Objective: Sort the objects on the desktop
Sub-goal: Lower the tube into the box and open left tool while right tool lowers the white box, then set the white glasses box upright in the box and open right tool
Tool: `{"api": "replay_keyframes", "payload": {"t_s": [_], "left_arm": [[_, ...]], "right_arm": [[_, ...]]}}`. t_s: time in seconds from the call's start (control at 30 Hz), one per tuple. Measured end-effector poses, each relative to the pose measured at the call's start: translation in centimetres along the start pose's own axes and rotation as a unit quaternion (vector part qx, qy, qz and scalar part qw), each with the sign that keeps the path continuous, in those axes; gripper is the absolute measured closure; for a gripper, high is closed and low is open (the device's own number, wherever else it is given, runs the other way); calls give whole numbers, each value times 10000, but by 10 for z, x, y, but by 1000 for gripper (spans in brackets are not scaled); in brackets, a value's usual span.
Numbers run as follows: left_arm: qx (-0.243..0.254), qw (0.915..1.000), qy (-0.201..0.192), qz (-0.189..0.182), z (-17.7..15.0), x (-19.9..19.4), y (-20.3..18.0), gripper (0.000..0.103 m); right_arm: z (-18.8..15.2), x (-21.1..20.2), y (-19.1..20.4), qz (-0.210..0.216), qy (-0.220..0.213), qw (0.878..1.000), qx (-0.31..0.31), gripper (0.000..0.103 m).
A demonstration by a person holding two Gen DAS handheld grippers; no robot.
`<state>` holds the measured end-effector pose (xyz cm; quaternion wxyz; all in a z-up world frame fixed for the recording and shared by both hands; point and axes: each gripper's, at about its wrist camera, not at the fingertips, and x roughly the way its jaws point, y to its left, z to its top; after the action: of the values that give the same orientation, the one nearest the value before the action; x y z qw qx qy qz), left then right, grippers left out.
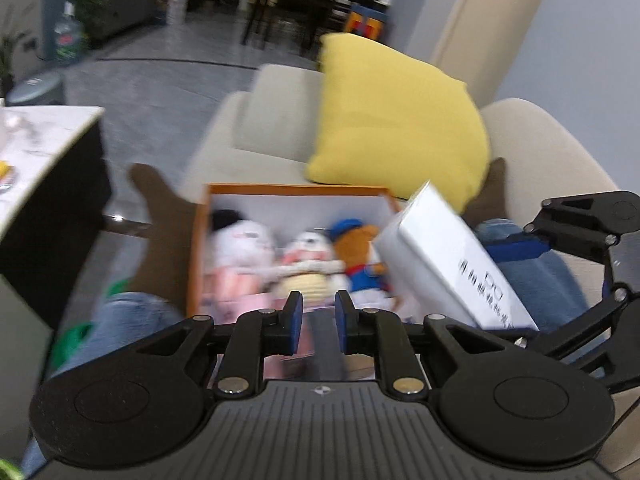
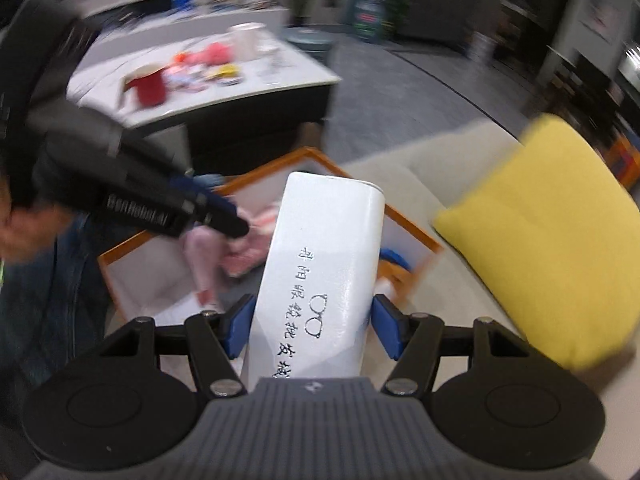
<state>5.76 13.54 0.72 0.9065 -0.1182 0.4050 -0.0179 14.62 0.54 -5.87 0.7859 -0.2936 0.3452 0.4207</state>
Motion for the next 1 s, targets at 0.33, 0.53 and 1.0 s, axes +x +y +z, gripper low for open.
{"api": "replay_keyframes", "payload": {"t_s": [0.33,0.53,1.0], "left_arm": [[-247,9991,102,325,-29,-15,41,84],[-388,9990,120,205,-38,-15,52,84],[-477,9984,312,60,-44,5,58,84]], "right_arm": [[13,53,57,878,643,9753,-1924,38],[10,81,66,1372,1318,9497,-2488,38],[21,128,77,2702,2460,8743,-3196,41]]}}
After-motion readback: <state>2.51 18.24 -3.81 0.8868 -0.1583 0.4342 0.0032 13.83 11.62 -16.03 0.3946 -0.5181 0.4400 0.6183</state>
